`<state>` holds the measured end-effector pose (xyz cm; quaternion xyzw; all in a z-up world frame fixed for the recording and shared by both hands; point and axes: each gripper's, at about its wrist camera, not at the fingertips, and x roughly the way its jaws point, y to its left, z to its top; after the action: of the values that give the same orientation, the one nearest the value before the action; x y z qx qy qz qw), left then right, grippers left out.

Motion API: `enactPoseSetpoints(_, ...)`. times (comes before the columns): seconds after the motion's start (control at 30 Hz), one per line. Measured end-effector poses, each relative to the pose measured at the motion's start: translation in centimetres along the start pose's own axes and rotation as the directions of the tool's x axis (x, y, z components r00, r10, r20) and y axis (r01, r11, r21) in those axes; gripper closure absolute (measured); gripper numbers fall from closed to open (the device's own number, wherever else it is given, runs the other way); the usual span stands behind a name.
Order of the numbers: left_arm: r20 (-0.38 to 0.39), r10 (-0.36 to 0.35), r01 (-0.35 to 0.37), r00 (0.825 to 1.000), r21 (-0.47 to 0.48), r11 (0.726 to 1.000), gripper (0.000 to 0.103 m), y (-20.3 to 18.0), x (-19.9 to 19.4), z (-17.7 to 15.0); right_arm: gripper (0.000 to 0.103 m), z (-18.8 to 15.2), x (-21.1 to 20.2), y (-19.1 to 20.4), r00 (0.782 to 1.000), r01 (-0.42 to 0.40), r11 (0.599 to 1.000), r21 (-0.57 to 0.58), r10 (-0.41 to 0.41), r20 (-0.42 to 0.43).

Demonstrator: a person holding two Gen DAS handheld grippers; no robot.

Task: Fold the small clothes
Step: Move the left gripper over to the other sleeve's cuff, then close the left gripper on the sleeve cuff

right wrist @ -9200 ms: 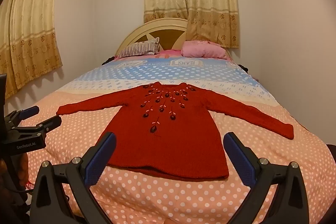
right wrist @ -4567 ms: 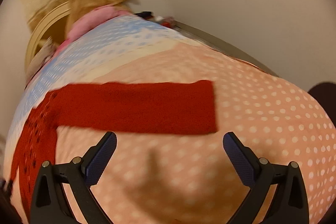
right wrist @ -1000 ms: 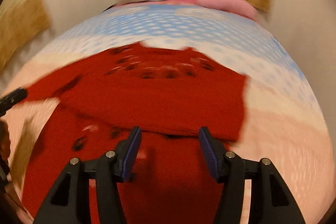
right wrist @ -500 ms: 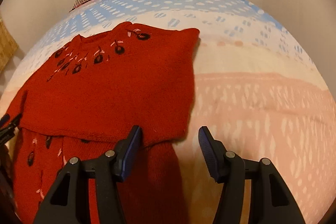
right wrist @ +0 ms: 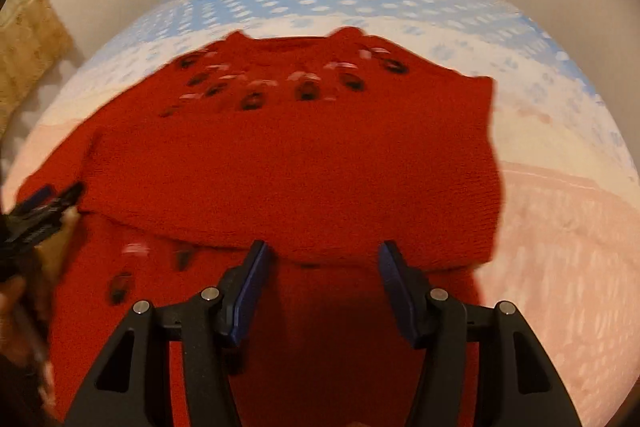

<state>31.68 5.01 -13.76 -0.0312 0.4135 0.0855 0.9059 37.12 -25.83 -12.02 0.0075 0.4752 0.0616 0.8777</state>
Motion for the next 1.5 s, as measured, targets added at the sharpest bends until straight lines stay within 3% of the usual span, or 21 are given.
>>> enactPoseSetpoints(0.1,0.012,0.02,-0.02,1.0,0.002,1.0,0.0,-0.2,-0.2,-0.1,0.045,1.4,-1.1,2.1,0.998,0.018,0.998,-0.057,-0.015,0.054)
enactPoseSetpoints(0.2,-0.004,0.044,-0.045,0.999,-0.019,0.999,0.0,0.4,-0.2,-0.2,0.045,2.8,-0.4,3.5,0.997,-0.03,0.999,-0.041,0.033,0.069)
enactPoseSetpoints(0.3,-0.022,-0.002,0.001,1.0,-0.062,0.998,0.0,2.1,-0.7,-0.4,0.045,2.6,3.2,5.9,0.999,-0.02,0.995,-0.099,0.017,-0.035)
enactPoseSetpoints(0.33,0.003,-0.013,0.013,1.0,-0.079,0.997,0.0,3.1,-1.6,-0.7,0.045,2.4,3.5,6.5,0.999,0.024,0.993,-0.112,-0.027,-0.022)
enactPoseSetpoints(0.4,0.056,-0.016,0.021,0.998,-0.078,0.997,0.0,4.6,-3.2,-1.3,0.045,2.2,2.8,7.8,0.999,0.036,0.992,-0.124,-0.033,0.025)
enactPoseSetpoints(0.57,0.118,0.063,-0.055,0.991,-0.075,0.996,0.0,10.4,-5.9,-2.4,0.045,2.6,1.7,12.2,0.994,-0.018,0.977,-0.213,0.04,0.1)
enactPoseSetpoints(0.67,0.127,0.156,-0.145,0.98,-0.088,0.986,0.0,14.7,-6.5,-2.9,0.045,2.2,3.4,13.8,0.996,-0.044,0.969,-0.243,0.062,0.066)
enactPoseSetpoints(0.87,0.062,0.329,-0.313,0.942,-0.191,0.931,0.0,24.0,-6.2,-4.0,0.041,1.0,4.7,13.2,0.99,-0.053,0.976,-0.211,0.079,0.114)
enactPoseSetpoints(1.0,0.051,0.381,-0.354,0.923,-0.272,0.895,0.0,28.0,-6.6,-4.3,0.039,0.9,4.9,13.3,0.988,-0.033,0.975,-0.219,0.064,0.137)
enactPoseSetpoints(1.17,0.052,0.345,-0.305,0.937,-0.357,0.883,0.001,30.1,-6.2,-4.0,0.038,0.7,4.9,13.2,0.987,-0.039,0.977,-0.21,0.071,0.147)
enactPoseSetpoints(1.3,0.024,0.295,-0.266,0.955,-0.362,0.893,0.019,30.0,-4.2,-3.0,0.038,0.3,4.6,13.4,0.986,-0.029,0.977,-0.213,0.064,0.156)
enactPoseSetpoints(1.5,-0.026,0.244,-0.237,0.969,-0.352,0.905,0.026,29.1,-1.8,-2.6,0.037,0.2,4.5,13.3,0.985,-0.024,0.977,-0.214,0.06,0.162)
